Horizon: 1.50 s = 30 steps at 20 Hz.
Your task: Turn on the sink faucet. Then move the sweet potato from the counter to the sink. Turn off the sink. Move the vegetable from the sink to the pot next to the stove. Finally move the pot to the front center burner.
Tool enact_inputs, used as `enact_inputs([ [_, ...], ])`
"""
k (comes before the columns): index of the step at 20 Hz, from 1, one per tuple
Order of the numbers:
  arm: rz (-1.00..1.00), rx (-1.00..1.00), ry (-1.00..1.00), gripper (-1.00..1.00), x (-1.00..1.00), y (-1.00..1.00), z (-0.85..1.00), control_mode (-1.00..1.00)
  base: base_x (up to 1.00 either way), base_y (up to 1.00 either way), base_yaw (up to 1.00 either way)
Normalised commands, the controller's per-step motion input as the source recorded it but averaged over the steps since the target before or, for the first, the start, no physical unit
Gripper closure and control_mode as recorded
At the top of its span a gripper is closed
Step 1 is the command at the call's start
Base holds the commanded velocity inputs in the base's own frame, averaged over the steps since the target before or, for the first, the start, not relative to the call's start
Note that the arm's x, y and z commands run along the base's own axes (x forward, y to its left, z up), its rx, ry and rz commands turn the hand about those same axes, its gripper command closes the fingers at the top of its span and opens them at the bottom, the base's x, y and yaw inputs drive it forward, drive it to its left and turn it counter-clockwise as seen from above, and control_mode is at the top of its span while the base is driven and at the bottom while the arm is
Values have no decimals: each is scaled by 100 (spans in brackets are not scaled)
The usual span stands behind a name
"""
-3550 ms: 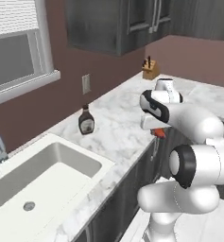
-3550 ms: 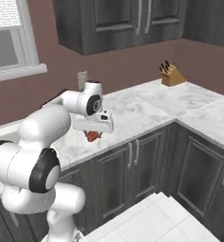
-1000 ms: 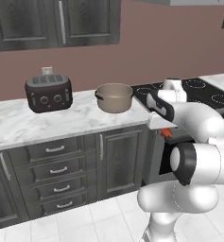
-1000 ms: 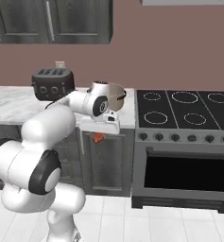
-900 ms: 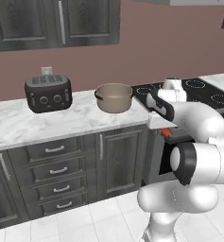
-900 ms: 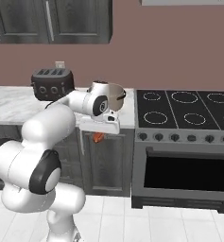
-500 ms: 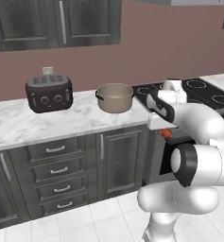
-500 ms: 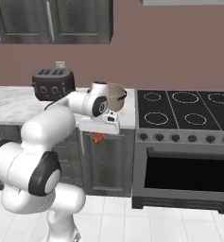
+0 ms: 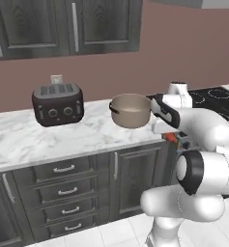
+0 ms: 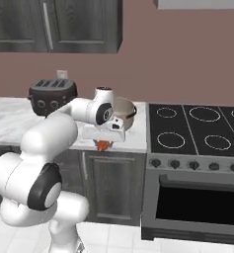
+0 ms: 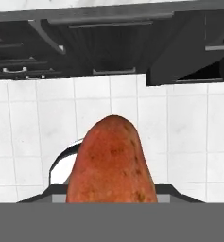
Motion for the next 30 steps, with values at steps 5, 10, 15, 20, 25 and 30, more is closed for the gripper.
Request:
enact_inputs([
  [5, 0, 0, 0, 100, 0, 0, 0, 100, 56, -51, 15],
  [10, 0, 0, 0, 100, 0, 0, 0, 100, 37, -80, 16],
  [15, 0, 0, 0, 100, 0, 0, 0, 100, 53, -49, 15],
  [20, 0, 0, 0, 100, 0, 0, 0, 100, 59, -41, 16],
  [25, 0, 0, 0, 100, 0, 0, 0, 100, 59, -40, 17],
  [30, 0, 0, 0, 100, 0, 0, 0, 100, 46, -8, 11],
])
